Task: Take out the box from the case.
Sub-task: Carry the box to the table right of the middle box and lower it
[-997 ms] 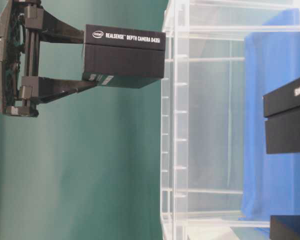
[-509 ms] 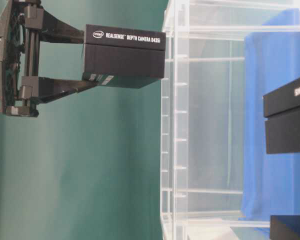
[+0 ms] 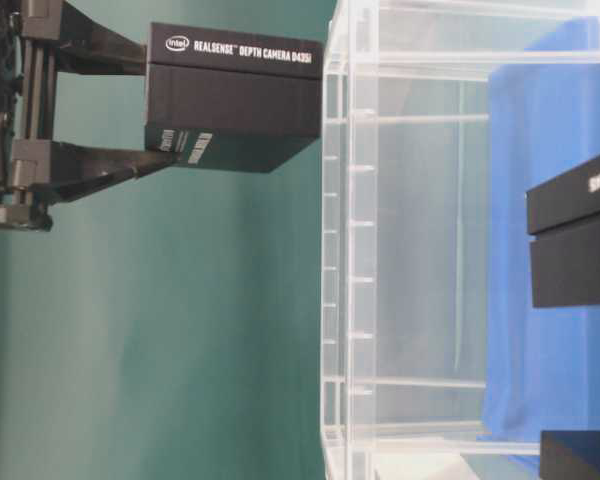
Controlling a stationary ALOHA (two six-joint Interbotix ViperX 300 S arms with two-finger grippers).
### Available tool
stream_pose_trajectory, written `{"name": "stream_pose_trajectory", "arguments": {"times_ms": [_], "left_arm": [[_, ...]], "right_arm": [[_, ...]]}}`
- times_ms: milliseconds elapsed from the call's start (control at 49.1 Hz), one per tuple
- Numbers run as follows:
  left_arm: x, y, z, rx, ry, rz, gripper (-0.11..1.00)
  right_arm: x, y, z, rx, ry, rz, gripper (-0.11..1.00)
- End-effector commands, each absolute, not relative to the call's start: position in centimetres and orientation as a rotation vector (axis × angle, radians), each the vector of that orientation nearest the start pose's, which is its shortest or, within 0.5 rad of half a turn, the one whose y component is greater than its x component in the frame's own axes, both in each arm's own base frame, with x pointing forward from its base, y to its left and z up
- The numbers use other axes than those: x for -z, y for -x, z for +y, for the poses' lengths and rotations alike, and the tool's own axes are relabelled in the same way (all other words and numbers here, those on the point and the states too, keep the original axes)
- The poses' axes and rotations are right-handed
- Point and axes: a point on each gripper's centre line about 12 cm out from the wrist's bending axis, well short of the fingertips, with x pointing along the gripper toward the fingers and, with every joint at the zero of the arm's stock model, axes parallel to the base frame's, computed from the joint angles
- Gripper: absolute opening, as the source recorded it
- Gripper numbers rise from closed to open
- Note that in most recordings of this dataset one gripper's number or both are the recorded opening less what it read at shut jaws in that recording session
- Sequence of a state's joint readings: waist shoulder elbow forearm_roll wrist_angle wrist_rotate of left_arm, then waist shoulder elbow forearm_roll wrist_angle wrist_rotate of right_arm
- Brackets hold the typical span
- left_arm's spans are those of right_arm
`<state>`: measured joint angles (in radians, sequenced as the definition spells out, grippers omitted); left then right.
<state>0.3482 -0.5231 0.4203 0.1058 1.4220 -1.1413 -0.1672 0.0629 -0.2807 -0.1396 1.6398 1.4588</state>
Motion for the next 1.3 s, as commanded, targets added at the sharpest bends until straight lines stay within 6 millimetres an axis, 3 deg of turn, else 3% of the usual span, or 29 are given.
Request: {"name": "stream_pose_trajectory", "arguments": {"times_ms": [0, 244, 834, 977, 1282], "left_arm": [[-33.9, -21.1, 9.0, -1.088, 1.094, 0.949, 0.96], [-33.9, -21.1, 8.9, -1.085, 1.094, 0.950, 0.96], [-33.9, -21.1, 8.9, -1.086, 1.094, 0.952, 0.96], [-33.9, -21.1, 8.9, -1.087, 1.094, 0.953, 0.96], [-33.9, -21.1, 8.9, -1.088, 1.095, 0.952, 0.96]], "right_arm": [[-39.5, -37.4, -6.8, 1.183, -1.219, 0.913, 0.65], [-39.3, -38.0, -3.4, 1.165, -1.211, 0.922, 0.65], [-38.7, -37.4, 7.0, 1.179, -1.251, 0.950, 0.65], [-38.6, -37.2, 8.3, 1.174, -1.252, 0.953, 0.65], [-37.6, -37.6, 8.6, 1.196, -1.230, 0.970, 0.65]]}}
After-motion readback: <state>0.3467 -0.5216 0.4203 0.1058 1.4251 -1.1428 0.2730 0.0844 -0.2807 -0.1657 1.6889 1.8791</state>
